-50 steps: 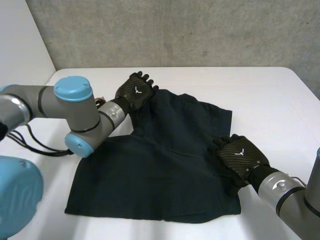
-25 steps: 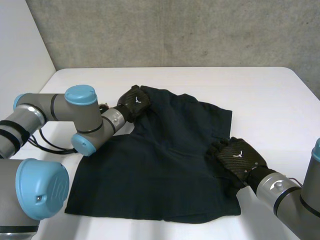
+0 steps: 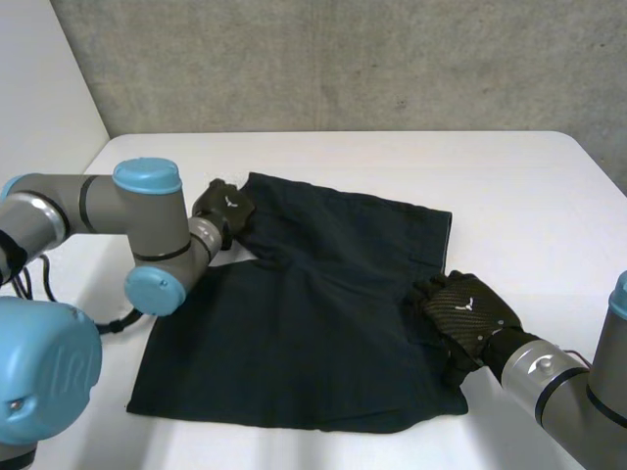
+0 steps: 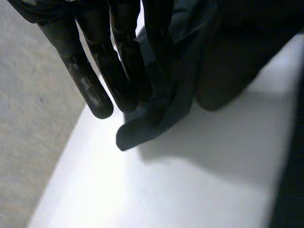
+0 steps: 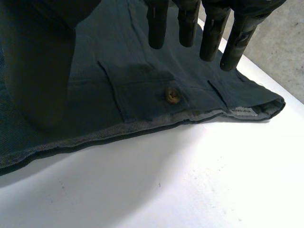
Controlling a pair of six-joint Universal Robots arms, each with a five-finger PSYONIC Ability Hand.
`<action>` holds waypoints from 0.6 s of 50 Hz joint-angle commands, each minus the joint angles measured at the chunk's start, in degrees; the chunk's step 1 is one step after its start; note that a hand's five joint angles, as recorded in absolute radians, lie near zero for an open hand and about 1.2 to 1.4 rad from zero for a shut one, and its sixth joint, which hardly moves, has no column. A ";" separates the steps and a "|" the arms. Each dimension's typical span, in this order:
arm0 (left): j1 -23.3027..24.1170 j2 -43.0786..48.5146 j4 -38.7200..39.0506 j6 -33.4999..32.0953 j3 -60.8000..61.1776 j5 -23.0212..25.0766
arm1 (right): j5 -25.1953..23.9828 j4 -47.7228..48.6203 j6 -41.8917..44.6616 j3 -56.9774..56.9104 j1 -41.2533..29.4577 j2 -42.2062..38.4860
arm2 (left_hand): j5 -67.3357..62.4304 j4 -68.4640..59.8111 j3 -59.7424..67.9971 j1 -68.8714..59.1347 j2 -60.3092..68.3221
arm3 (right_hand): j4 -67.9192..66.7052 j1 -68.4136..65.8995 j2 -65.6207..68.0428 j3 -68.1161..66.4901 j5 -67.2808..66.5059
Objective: Fold the shorts.
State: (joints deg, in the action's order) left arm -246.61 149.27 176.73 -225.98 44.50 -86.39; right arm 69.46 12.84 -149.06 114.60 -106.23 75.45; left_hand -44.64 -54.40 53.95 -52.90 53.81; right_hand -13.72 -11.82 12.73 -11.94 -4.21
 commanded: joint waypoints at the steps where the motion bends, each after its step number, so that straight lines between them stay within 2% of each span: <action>1: 0.08 -4.95 -0.33 10.73 3.93 -1.32 | -0.12 0.00 0.00 0.18 -0.12 0.05 | 12.95 12.71 -12.26 11.21 -12.11 | 3.72 1.82 -2.73 1.94 4.21; 6: -0.54 -7.58 -0.33 13.99 3.84 -3.79 | -0.12 0.00 0.00 0.19 -0.12 0.05 | 18.69 18.45 -18.00 16.95 -17.86 | 3.72 1.82 -2.73 1.94 4.21; 14: -1.68 -9.43 -0.33 13.73 3.84 -3.09 | -0.12 0.00 0.00 0.36 -1.09 0.31 | 19.36 19.12 -18.67 17.62 -18.53 | 3.72 1.82 -2.73 1.94 4.21; 18: -2.82 -9.00 -0.24 13.55 2.97 0.95 | -0.12 0.00 0.00 0.54 -1.35 0.40 | 19.53 19.29 -18.84 17.79 -18.70 | 3.72 1.82 -2.73 1.94 4.21; 19: -3.61 -8.39 -0.16 13.55 2.27 3.92 | -0.12 0.00 0.00 0.54 -1.35 0.40 | 19.53 19.29 -18.84 17.79 -18.70 | 3.72 1.82 -2.73 1.94 4.21; 22: -4.49 -6.63 -0.33 13.46 0.69 8.76 | -0.12 0.00 0.00 0.54 -1.35 0.31 | 19.53 19.29 -18.84 17.79 -18.70 | 3.72 1.82 -2.73 1.94 4.21; 26: -4.85 -3.12 -0.85 13.29 -2.03 11.67 | -0.12 0.00 0.00 0.45 -1.26 0.31 | 19.53 19.29 -18.84 17.79 -18.70 | 3.72 1.82 -2.73 1.94 4.21; 30: -4.85 -0.04 -2.78 12.59 -5.55 11.77 | -0.12 0.00 0.00 0.36 -1.18 0.22 | 19.03 18.79 -18.34 17.29 -18.20 | 3.72 1.82 -2.73 1.94 4.21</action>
State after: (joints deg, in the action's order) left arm -251.09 143.88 176.18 -212.60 44.26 -77.28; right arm 69.34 12.83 -149.06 115.12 -107.57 75.77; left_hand -21.96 -32.47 33.28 -33.22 32.53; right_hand -13.74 -11.82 12.73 -11.94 -4.21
